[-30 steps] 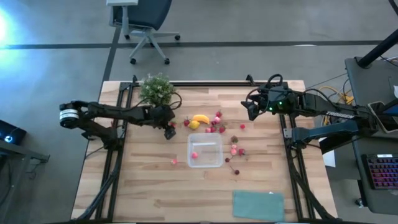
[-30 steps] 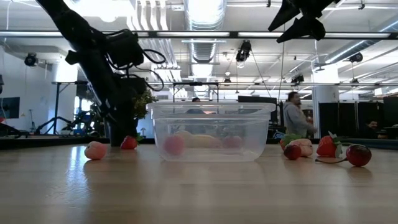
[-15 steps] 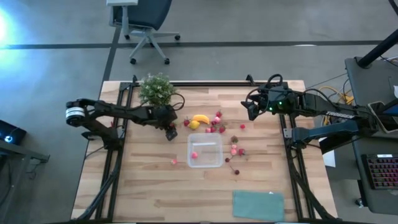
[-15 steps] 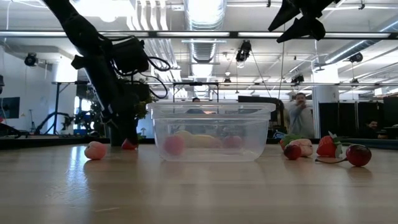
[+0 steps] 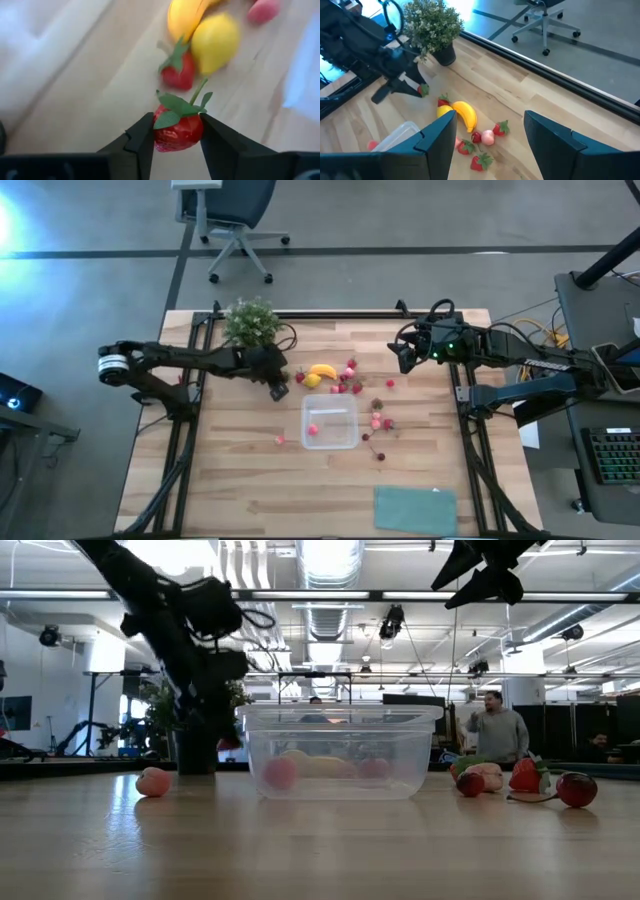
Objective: Pick and placing Produce into tupperware
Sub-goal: Put the red strawberry into the transparent container, then put the red cherry into the transparent container
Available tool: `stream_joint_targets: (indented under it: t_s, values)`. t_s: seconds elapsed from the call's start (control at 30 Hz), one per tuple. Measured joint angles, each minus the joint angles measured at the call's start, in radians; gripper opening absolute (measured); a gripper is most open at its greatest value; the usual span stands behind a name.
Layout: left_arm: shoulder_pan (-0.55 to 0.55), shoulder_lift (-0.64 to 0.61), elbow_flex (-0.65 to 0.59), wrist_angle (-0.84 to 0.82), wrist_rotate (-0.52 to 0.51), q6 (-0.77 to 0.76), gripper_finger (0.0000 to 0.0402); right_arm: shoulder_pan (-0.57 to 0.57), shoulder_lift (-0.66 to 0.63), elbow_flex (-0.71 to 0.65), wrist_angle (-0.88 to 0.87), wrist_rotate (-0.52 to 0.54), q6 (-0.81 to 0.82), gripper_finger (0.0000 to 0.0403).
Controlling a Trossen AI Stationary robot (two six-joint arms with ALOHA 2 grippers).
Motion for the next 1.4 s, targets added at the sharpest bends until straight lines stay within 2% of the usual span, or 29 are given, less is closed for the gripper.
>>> stream_joint_targets:
  t_s: [0.1,0.23,0.43,0.6,0.73,0.97,1.07,1.13,1.27,1.4]
  values:
    - [-0.015,-0.061,0.040,0.001,0.032,-0.037,0.0121,0.000,0.000,0.000,0.000,0.000,0.000,0.0224]
    - [-0.065,-0.131,0.115,0.011,0.171,-0.079,0.0121,0.000,-0.001,0.000,-0.002,-0.026,-0.003,0.0224]
    - [-0.216,-0.085,0.203,0.001,0.293,-0.172,0.0121,0.000,0.002,0.000,-0.034,-0.101,-0.005,0.0224]
    - [-0.312,0.059,0.287,0.006,0.299,-0.187,0.0122,0.004,-0.001,0.000,-0.067,-0.118,-0.007,0.0224]
    - [-0.341,0.199,0.355,0.023,0.290,-0.300,0.0128,0.004,-0.007,0.000,-0.069,-0.187,-0.021,0.0224]
    - [-0.358,0.358,0.472,0.015,0.290,-0.342,0.0203,0.006,-0.040,0.000,-0.074,-0.219,-0.022,0.0224]
    - [-0.360,0.362,0.499,-0.007,0.290,-0.342,0.0233,0.006,-0.061,0.000,-0.125,-0.219,-0.029,0.0224]
    - [-0.361,0.351,0.515,-0.047,0.283,-0.344,0.0245,0.006,-0.072,0.000,-0.224,-0.227,-0.052,0.0224]
    - [-0.372,0.269,0.524,-0.173,0.227,-0.344,0.0250,0.021,-0.073,-0.014,-0.452,-0.241,-0.078,0.0224]
    - [-0.390,0.156,0.513,-0.235,0.150,-0.355,0.0250,0.070,-0.080,-0.104,-0.470,-0.253,-0.085,0.0224]
